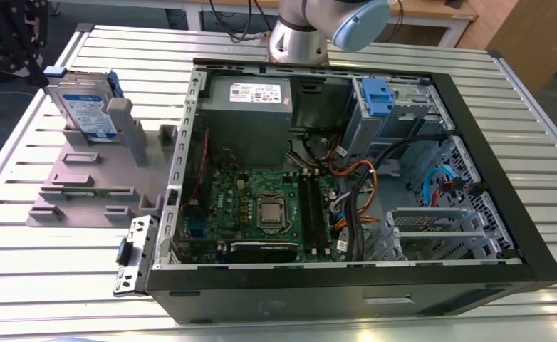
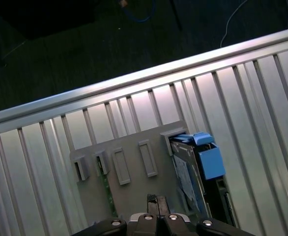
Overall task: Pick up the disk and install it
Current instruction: 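Pick up the disk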
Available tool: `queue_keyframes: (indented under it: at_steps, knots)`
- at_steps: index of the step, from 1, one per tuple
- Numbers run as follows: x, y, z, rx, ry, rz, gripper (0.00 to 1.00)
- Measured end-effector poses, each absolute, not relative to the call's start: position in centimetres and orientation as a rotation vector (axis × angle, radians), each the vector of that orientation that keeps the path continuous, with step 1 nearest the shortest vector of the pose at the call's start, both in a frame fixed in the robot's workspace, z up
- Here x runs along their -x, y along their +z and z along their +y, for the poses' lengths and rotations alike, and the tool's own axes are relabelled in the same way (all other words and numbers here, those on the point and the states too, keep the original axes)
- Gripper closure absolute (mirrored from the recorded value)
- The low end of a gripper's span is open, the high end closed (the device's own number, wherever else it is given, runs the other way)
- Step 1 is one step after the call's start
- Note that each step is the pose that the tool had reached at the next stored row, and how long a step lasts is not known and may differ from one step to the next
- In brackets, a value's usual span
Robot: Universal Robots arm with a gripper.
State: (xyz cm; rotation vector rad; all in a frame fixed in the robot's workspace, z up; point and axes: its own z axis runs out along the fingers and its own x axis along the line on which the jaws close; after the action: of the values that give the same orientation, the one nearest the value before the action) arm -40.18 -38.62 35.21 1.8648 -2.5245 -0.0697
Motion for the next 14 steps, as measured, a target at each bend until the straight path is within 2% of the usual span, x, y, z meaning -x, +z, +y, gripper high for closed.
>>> queue_keyframes:
  at_steps: [14]
  knots:
    - [40.18,35.21,-38.61,-1.89,-0.07,-2.505,0.89]
